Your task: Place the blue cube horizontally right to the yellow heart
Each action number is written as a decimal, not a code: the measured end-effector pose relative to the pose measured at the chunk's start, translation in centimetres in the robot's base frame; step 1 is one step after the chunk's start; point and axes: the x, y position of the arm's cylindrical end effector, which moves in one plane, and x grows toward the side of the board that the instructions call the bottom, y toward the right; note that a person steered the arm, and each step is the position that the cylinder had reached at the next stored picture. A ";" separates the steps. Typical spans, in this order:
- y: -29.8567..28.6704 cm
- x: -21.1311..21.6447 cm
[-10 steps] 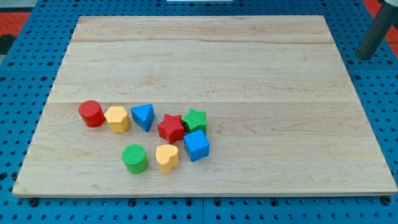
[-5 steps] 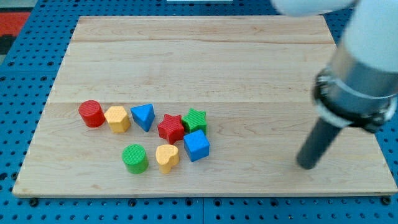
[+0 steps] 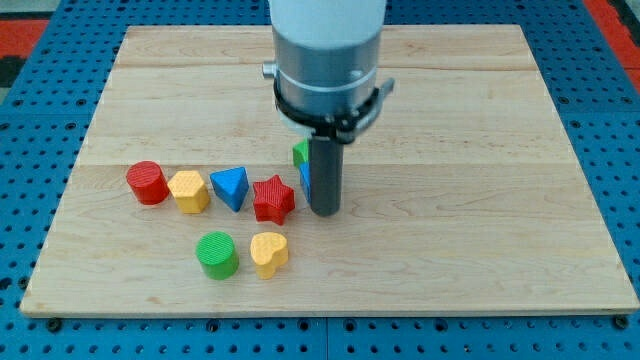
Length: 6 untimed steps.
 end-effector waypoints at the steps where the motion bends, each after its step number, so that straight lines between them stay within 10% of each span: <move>1: -5.1 -0.1; 2: -7.2 -6.0; 6: -3.4 3.4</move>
